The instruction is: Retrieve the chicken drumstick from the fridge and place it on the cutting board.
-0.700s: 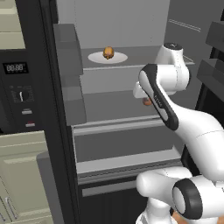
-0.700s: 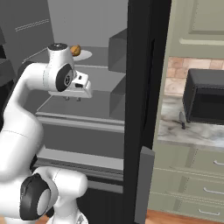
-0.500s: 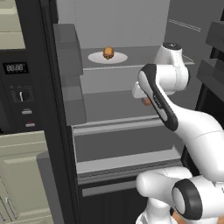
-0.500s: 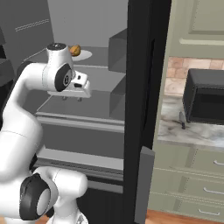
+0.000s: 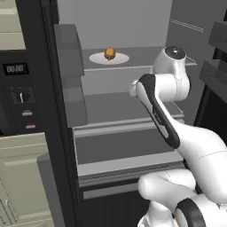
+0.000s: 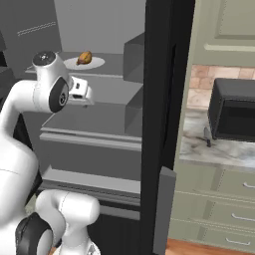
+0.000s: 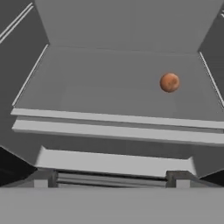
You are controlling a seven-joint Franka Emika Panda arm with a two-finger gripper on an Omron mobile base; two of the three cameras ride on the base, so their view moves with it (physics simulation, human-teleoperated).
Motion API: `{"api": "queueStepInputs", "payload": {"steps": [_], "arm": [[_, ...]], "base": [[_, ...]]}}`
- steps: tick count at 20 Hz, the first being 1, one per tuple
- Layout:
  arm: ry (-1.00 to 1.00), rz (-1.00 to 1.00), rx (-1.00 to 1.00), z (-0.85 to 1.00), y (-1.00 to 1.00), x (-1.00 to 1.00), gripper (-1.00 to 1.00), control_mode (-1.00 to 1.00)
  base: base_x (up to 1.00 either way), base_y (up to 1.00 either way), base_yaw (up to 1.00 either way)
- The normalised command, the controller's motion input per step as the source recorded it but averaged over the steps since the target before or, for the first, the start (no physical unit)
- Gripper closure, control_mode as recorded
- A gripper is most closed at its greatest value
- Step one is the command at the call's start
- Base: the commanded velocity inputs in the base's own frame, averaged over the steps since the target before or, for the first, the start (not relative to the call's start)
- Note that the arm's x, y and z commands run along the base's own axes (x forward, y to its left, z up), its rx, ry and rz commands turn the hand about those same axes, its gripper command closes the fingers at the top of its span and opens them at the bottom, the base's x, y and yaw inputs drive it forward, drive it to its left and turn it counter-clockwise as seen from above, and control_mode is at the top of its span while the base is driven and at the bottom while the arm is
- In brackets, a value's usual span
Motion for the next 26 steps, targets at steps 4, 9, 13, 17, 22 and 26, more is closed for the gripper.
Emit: {"api": "queueStepInputs", "payload": {"steps": [4, 9, 13, 17, 22, 26], "arm": [[-0.42, 0.0, 0.01, 0.56, 0.26, -0.11, -1.0, -1.0], [-0.33, 0.0, 0.03, 0.67, 0.11, -0.14, -1.0, -1.0], [-0.3, 0.0, 0.08, 0.85, 0.0, -0.09, -1.0, -1.0], [-0.09, -0.02, 0.07, 0.71, 0.0, -0.02, -1.0, -1.0], [-0.02, -0.03, 0.0, 0.36, 0.0, 0.0, -1.0, -1.0], [0.03, 0.0, -0.07, 0.08, 0.09, 0.01, -1.0, -1.0]], "base": [[0.0, 0.0, 0.0], [0.0, 0.0, 0.0], [0.0, 0.0, 0.0], [0.0, 0.0, 0.0], [0.0, 0.0, 0.0], [0.0, 0.0, 0.0]]}}
